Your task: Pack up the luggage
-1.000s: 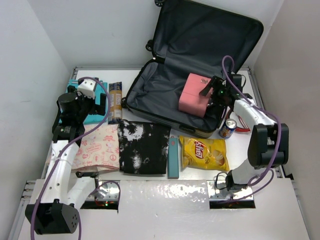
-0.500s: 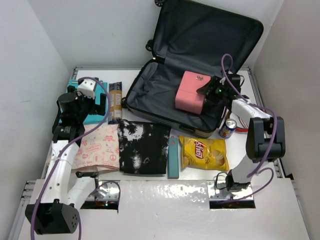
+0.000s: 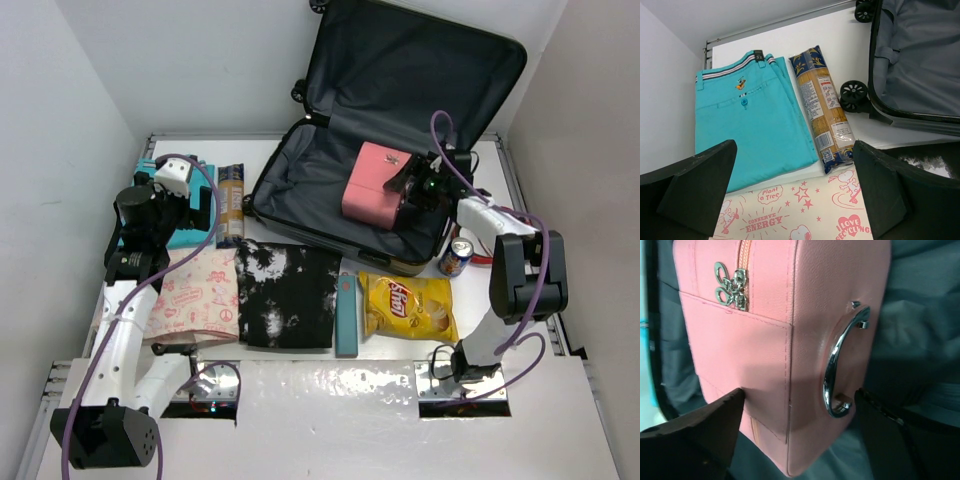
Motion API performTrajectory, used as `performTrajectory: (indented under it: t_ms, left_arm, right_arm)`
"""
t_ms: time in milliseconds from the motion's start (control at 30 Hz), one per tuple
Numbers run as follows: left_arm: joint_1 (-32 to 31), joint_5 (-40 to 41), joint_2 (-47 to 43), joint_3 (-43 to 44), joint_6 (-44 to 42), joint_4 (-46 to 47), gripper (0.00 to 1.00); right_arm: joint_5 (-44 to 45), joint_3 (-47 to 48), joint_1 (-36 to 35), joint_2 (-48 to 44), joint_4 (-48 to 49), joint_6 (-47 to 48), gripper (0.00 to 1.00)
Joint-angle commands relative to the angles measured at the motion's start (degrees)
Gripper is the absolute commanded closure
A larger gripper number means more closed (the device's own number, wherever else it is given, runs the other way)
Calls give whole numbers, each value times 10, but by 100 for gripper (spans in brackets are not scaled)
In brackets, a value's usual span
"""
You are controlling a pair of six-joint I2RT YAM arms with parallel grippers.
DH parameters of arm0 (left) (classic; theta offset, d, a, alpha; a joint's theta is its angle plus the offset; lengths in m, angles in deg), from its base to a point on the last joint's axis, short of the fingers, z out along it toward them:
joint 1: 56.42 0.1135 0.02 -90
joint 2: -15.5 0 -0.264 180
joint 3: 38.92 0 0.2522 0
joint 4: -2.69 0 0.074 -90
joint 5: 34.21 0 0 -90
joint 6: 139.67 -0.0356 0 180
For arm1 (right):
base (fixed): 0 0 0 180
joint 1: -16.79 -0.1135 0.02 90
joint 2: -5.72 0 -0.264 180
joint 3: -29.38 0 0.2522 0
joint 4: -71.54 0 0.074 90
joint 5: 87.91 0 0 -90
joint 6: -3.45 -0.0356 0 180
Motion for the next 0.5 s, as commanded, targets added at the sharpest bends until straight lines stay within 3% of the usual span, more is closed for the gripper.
performTrajectory:
  t_ms: [0,200,467]
  left_arm:
    - [-4,-4,-8,-3,5,24,0]
    - [-4,-7,-7,-3,4,26,0]
    - [-3,-14,-8,-4,7,26,0]
  right_arm:
    - [35,50,-7,-21,-109,72,10]
    - [89,85,-3,-63,-184,106,2]
    - [60,117,-2,-98,-234,121,1]
